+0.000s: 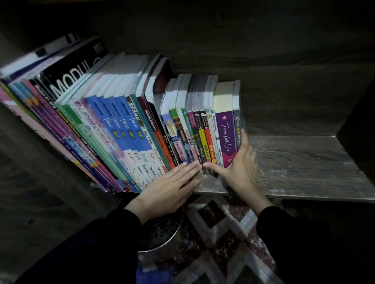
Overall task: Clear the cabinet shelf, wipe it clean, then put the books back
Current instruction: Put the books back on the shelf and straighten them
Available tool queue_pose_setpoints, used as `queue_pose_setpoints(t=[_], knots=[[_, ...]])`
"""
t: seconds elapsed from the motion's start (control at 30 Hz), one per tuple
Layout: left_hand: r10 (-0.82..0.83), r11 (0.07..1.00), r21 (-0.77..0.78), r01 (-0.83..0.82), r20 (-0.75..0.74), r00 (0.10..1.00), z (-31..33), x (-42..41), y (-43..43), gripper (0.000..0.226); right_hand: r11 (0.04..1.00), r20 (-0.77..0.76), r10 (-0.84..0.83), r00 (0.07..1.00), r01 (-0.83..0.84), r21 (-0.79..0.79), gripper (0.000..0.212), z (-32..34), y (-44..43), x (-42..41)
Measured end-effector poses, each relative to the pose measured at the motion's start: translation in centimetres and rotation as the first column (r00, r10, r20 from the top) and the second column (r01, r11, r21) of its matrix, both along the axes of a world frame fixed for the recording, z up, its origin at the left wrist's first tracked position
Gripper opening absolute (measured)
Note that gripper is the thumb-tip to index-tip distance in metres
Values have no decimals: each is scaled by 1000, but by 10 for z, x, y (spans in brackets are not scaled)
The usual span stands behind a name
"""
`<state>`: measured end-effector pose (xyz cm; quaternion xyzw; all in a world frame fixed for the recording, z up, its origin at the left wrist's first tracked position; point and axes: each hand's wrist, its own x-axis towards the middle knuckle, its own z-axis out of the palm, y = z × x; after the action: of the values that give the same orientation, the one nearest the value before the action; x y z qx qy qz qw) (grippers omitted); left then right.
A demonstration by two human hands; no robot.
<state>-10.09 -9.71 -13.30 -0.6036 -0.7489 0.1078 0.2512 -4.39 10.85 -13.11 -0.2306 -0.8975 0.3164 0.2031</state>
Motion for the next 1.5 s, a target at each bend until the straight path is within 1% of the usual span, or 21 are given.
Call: queue_pose_setpoints(t=[0.07,0.17,0.23,0.33,0.4,0.5,0.63,0.77,0.83,0.93,1.0,1.07,1.17,1.23,1.27,1.3,1.33,1.4,1.43,1.47,1.5], knots=[[0,999,44,2,-45,999,9,5,1,50,999,20,-24,1000,24,23,131,-1,-3,0],[132,983,139,-122,-67,989,23,11,13,81,1000,7,-5,1000,5,18,129,-4,0,-1],[218,959,205,-198,-84,972,34,13,28,91,997,-29,70,997,-70,-10,132,-8,7,1],[266,955,194,-225,-218,939,45,4,50,81,983,-72,178,981,-181,-33,132,-7,24,5],[319,942,198,-271,-270,909,49,-5,58,79,978,-93,198,976,-203,-49,128,-3,33,4],[389,921,130,-366,-287,875,43,-11,64,84,980,-86,195,977,-198,-22,127,1,35,1],[436,898,67,-435,-259,861,46,-3,67,83,981,-32,188,982,-187,43,124,-3,30,4],[461,886,37,-463,-195,866,47,4,69,87,981,-42,192,980,-192,2,119,-3,24,10],[464,886,59,-460,-129,877,48,10,69,85,982,-43,186,982,-187,-17,114,-4,22,14],[320,945,49,-324,74,944,50,25,58,66,990,-47,118,992,-121,-72,102,-15,15,23],[145,964,187,-191,234,961,45,37,40,54,988,-161,49,986,-71,-136,85,-23,2,35],[67,927,324,-187,348,935,34,50,15,36,985,-297,-2,955,-49,-163,60,-27,-21,51],[137,899,287,-331,533,835,11,65,-26,30,985,-404,84,911,-138,-106,34,-37,-64,72],[220,860,253,-443,599,770,-5,72,-53,30,959,-370,229,900,-275,-74,32,-55,-91,78],[288,828,208,-520,639,713,-12,75,-65,30,935,-337,298,893,-344,-84,31,-65,-104,80],[384,779,122,-614,681,623,-18,77,-76,30,912,-296,356,886,-399,-99,30,-75,-116,82],[489,712,8,-702,712,504,-24,78,-86,28,890,-245,406,881,-442,-115,29,-86,-129,84],[684,524,-282,-804,702,200,-42,79,-104,26,861,-88,469,879,-477,-176,28,-111,-154,87],[743,441,-406,-800,666,71,-53,79,-113,29,849,-4,492,871,-480,-221,29,-125,-164,88],[764,392,-507,-768,644,-35,-66,79,-119,33,840,76,510,857,-477,-258,31,-136,-174,89],[756,372,-582,-723,642,-129,-80,79,-123,37,831,167,529,832,-469,-299,34,-148,-181,90]])
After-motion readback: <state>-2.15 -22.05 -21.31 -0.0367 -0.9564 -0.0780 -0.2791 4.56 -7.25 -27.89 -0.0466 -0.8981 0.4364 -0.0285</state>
